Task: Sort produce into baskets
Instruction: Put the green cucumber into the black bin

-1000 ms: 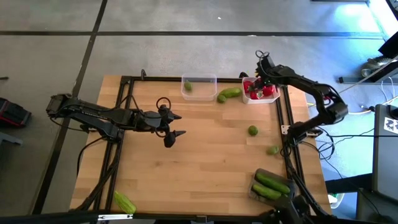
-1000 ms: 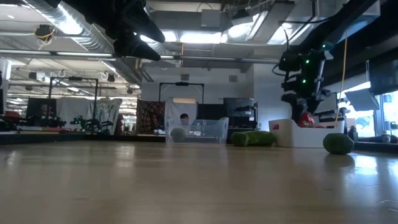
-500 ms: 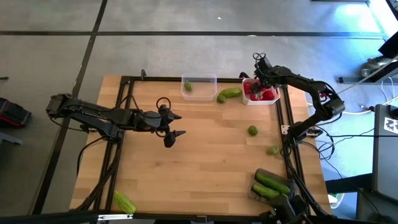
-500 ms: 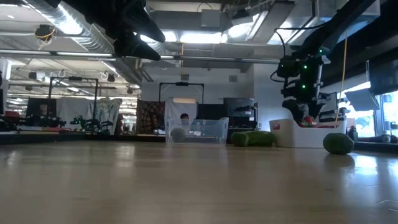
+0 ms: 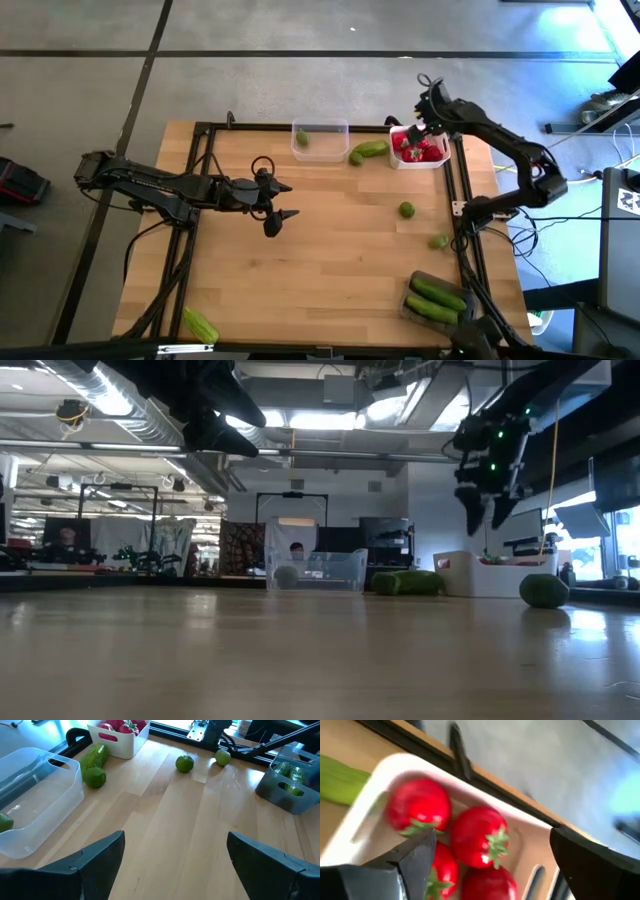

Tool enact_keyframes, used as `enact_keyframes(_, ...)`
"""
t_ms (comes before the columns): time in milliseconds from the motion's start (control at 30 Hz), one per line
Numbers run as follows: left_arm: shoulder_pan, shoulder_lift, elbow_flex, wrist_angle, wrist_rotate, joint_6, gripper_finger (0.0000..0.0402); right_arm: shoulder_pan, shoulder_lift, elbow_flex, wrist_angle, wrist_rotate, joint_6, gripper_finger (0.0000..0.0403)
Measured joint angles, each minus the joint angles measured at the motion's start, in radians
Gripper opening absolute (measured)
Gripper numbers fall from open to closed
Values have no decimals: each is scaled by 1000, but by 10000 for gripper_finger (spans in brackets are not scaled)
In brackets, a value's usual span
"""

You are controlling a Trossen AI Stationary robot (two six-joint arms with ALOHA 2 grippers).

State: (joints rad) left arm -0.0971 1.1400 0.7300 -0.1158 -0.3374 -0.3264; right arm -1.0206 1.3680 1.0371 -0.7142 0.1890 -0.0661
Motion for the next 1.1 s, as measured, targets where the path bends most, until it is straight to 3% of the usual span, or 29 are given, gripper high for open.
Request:
enact_keyframes(333, 0, 0, 0, 0, 0, 0, 347, 57, -75, 10, 45, -412, -139, 360)
enact_keyframes(667, 1, 0, 0, 0, 0, 4, 347, 218, -37, 11, 186, -362, -246, 360)
enact_keyframes(1100, 1, 0, 0, 0, 0, 7, 347, 322, 169, 13, 195, -190, -399, 360)
